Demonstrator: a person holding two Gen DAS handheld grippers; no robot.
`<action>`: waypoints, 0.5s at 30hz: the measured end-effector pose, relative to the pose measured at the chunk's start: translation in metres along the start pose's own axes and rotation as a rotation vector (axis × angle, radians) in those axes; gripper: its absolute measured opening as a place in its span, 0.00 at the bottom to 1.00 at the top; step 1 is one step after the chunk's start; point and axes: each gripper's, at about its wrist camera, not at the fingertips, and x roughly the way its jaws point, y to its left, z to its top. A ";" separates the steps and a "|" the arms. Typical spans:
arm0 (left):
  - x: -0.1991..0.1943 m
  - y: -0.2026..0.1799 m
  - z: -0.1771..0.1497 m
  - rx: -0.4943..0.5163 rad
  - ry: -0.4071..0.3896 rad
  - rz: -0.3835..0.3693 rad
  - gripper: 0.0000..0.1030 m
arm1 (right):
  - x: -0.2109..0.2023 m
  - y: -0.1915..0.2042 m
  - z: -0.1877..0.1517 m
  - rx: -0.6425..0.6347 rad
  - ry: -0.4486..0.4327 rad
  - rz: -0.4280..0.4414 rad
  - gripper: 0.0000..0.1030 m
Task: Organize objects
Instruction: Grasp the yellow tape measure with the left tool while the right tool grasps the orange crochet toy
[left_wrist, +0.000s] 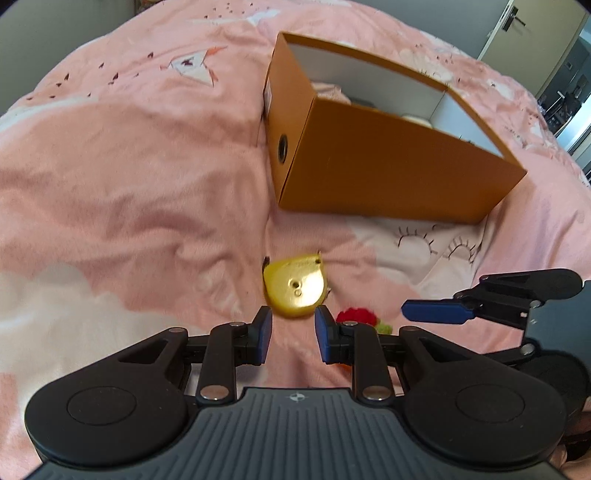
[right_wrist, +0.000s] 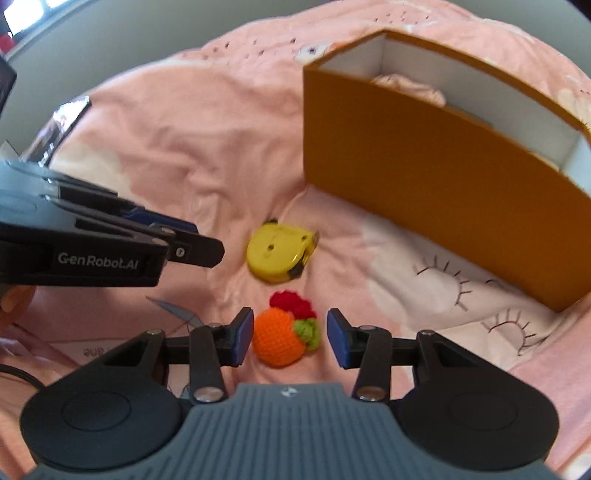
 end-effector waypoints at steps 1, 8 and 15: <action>0.002 0.000 0.000 0.003 0.005 0.007 0.27 | 0.004 0.001 -0.001 0.000 0.015 0.008 0.45; 0.010 0.005 -0.003 -0.011 0.034 0.011 0.27 | 0.026 0.001 -0.004 0.021 0.077 0.025 0.46; 0.011 0.006 -0.003 -0.012 0.036 0.011 0.27 | 0.039 0.000 -0.005 0.022 0.096 -0.001 0.45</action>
